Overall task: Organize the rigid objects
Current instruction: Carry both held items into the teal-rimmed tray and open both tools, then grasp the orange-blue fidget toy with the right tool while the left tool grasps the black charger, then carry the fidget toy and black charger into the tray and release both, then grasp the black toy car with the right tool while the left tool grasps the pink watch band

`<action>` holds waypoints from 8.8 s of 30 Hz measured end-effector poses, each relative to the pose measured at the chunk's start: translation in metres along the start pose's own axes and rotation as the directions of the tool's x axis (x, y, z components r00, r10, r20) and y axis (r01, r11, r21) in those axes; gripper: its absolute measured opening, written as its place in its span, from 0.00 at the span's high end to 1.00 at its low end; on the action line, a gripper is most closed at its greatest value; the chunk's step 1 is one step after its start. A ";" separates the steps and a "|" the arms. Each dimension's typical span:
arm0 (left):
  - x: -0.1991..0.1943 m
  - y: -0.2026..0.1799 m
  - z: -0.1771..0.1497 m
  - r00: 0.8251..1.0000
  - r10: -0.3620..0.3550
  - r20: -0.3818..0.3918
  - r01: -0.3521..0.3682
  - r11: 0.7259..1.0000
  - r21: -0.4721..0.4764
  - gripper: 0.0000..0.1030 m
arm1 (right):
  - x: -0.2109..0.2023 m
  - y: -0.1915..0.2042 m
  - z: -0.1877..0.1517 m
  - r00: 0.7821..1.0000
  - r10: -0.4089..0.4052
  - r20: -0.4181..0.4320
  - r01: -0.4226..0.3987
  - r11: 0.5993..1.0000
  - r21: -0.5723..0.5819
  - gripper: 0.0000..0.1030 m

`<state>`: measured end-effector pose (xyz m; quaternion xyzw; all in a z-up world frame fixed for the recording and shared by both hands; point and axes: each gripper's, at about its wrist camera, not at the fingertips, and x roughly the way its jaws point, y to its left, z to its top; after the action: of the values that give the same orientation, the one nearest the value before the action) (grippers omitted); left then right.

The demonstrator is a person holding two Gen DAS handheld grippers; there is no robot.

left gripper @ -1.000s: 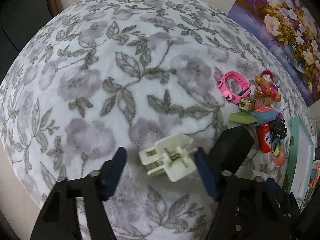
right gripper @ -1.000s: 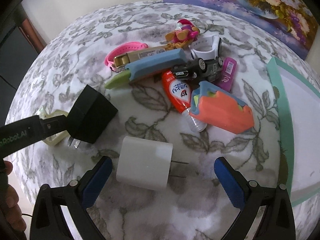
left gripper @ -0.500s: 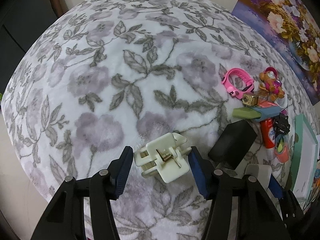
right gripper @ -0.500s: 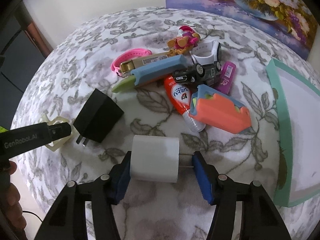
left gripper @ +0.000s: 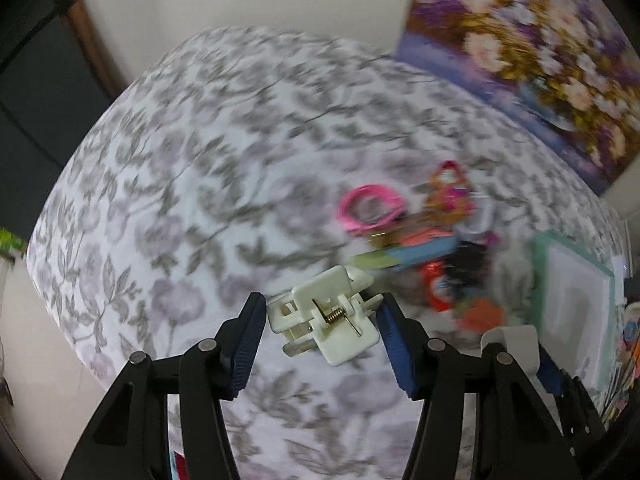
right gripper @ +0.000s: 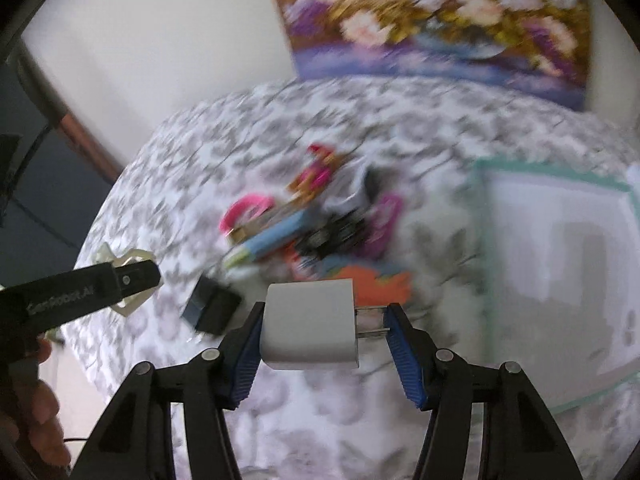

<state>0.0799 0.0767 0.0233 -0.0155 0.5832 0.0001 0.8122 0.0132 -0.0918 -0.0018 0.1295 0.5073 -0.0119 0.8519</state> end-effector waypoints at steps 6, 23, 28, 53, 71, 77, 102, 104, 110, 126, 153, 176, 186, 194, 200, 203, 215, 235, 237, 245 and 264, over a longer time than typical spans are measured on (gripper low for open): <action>-0.008 -0.075 0.008 0.998 -0.053 -0.015 0.055 0.994 0.094 0.43 | -0.022 -0.046 0.024 0.994 -0.099 0.049 0.096 0.994 0.061 0.40; 0.025 -0.254 -0.009 0.985 -0.133 -0.108 0.160 0.939 0.305 0.43 | -0.026 -0.220 0.036 0.942 -0.333 -0.037 0.326 0.886 0.331 0.40; 0.041 -0.283 -0.016 0.983 -0.133 -0.126 0.169 0.928 0.333 0.43 | -0.019 -0.241 0.031 0.940 -0.334 -0.066 0.335 0.873 0.354 0.40; 0.037 -0.236 -0.021 0.990 -0.141 -0.030 0.144 0.951 0.274 0.07 | -0.021 -0.227 0.019 0.923 -0.374 -0.089 0.383 0.872 0.304 0.12; 0.032 -0.098 -0.025 0.996 -0.082 0.024 0.081 0.995 0.056 0.01 | -0.014 -0.161 0.004 0.961 -0.265 -0.073 0.275 0.927 0.255 0.00; 0.031 -0.038 -0.012 0.997 -0.061 0.036 0.065 0.992 -0.112 0.01 | -0.015 -0.126 0.010 0.977 -0.213 -0.035 0.215 0.951 0.223 0.00; 0.077 0.020 -0.016 0.988 -0.052 -0.147 0.012 0.966 -0.258 0.01 | 0.062 -0.029 0.008 0.993 0.010 -0.121 0.005 0.992 0.125 0.00; 0.081 0.021 -0.016 0.987 -0.056 -0.152 0.013 0.962 -0.273 0.01 | 0.065 -0.029 0.009 0.993 0.017 -0.121 -0.001 0.991 0.134 0.00; 0.086 0.024 -0.018 0.986 -0.070 -0.150 0.019 0.947 -0.321 0.01 | 0.074 -0.028 0.010 0.991 0.036 -0.132 -0.014 0.987 0.160 0.00; 0.093 0.034 -0.016 0.986 -0.080 -0.144 0.020 0.925 -0.380 0.05 | 0.089 -0.021 0.011 0.991 0.029 -0.134 -0.006 0.985 0.170 0.12; 0.085 0.020 -0.010 0.992 -0.054 -0.116 0.014 0.947 -0.320 0.43 | 0.075 -0.023 0.011 0.993 0.074 -0.097 -0.058 0.985 0.164 0.29; 0.016 -0.080 -0.020 0.993 -0.114 0.039 0.117 0.990 -0.075 0.43 | -0.016 -0.119 0.027 0.997 -0.080 0.021 0.071 0.957 0.280 0.29; 0.009 -0.157 -0.042 0.987 -0.160 0.024 0.156 0.980 0.126 0.43 | -0.018 -0.205 0.002 0.981 -0.171 -0.092 0.194 0.890 0.412 0.29; 0.014 -0.213 -0.066 0.979 -0.201 -0.027 0.201 0.939 0.278 0.43 | -0.018 -0.238 -0.013 0.968 -0.203 -0.151 0.249 0.870 0.426 0.29; 0.024 -0.237 -0.080 0.976 -0.207 -0.063 0.216 0.919 0.331 0.43 | -0.019 -0.255 -0.018 0.964 -0.206 -0.168 0.260 0.863 0.433 0.29; 0.029 -0.245 -0.085 0.977 -0.200 -0.071 0.212 0.911 0.355 0.43 | -0.019 -0.258 -0.019 0.962 -0.210 -0.173 0.266 0.860 0.435 0.29; 0.039 -0.262 -0.095 0.983 -0.172 -0.071 0.186 0.888 0.420 0.43 | -0.017 -0.264 -0.019 0.963 -0.197 -0.184 0.260 0.859 0.441 0.28; 0.028 -0.234 -0.073 0.986 -0.164 -0.024 0.162 0.926 0.341 0.09 | -0.035 -0.249 -0.009 0.963 -0.242 -0.119 0.270 0.867 0.418 0.15; 0.029 -0.225 -0.067 0.988 -0.155 -0.018 0.152 0.937 0.313 0.08 | -0.036 -0.248 -0.009 0.962 -0.249 -0.116 0.274 0.867 0.415 0.15; 0.032 -0.169 -0.039 0.996 -0.085 0.037 0.079 0.986 0.150 0.08 | -0.028 -0.233 -0.007 0.960 -0.253 -0.120 0.280 0.881 0.381 0.02; 0.026 -0.031 0.024 0.988 -0.079 0.134 0.101 0.982 -0.161 0.07 | -0.030 -0.127 0.039 0.981 -0.160 0.114 0.137 0.973 0.187 0.00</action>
<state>0.1113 0.0454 0.0071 -0.1099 0.5268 0.0132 0.8428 0.0128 -0.2274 0.0156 0.1658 0.4567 -0.1290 0.8645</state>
